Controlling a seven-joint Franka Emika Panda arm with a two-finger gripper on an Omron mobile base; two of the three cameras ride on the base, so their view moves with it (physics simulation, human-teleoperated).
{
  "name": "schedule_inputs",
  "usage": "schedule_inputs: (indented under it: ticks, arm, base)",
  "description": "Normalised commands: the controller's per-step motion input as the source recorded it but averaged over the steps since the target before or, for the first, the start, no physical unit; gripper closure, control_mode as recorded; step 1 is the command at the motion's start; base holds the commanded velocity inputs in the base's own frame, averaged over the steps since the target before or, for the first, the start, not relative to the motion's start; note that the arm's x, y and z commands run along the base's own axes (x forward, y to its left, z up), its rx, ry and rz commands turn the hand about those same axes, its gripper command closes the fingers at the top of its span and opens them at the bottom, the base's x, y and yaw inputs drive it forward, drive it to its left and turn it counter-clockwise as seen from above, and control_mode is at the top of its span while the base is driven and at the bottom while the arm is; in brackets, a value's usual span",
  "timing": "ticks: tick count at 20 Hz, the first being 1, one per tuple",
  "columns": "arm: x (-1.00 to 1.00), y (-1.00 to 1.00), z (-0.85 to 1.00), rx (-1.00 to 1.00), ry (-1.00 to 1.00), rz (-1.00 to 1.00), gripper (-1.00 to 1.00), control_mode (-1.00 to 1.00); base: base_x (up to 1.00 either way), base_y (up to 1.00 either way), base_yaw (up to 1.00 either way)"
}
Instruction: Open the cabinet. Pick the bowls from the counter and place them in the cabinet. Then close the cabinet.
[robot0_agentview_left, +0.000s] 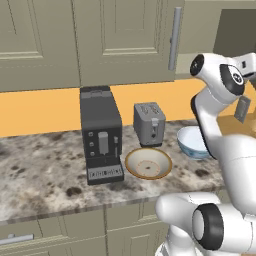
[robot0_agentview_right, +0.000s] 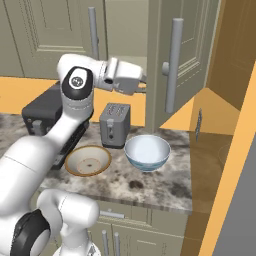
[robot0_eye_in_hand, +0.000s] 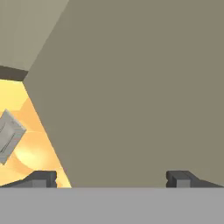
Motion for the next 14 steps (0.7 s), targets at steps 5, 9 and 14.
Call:
schedule_inputs:
  ticks: [5, 9, 14]
  arm:
    - [-0.01, 0.38, 0.05, 0.03, -0.13, 0.2, -1.0, -1.0]
    - [-0.06, 0.29, 0.01, 0.05, -0.09, 0.21, -1.0, -1.0]
    - [-0.04, 0.32, 0.0, 0.05, -0.09, 0.27, -1.0, -1.0]
  base:
    - [0.0, 0.0, 0.0]
    - [0.0, 0.0, 0.0]
    - [0.0, 0.0, 0.0]
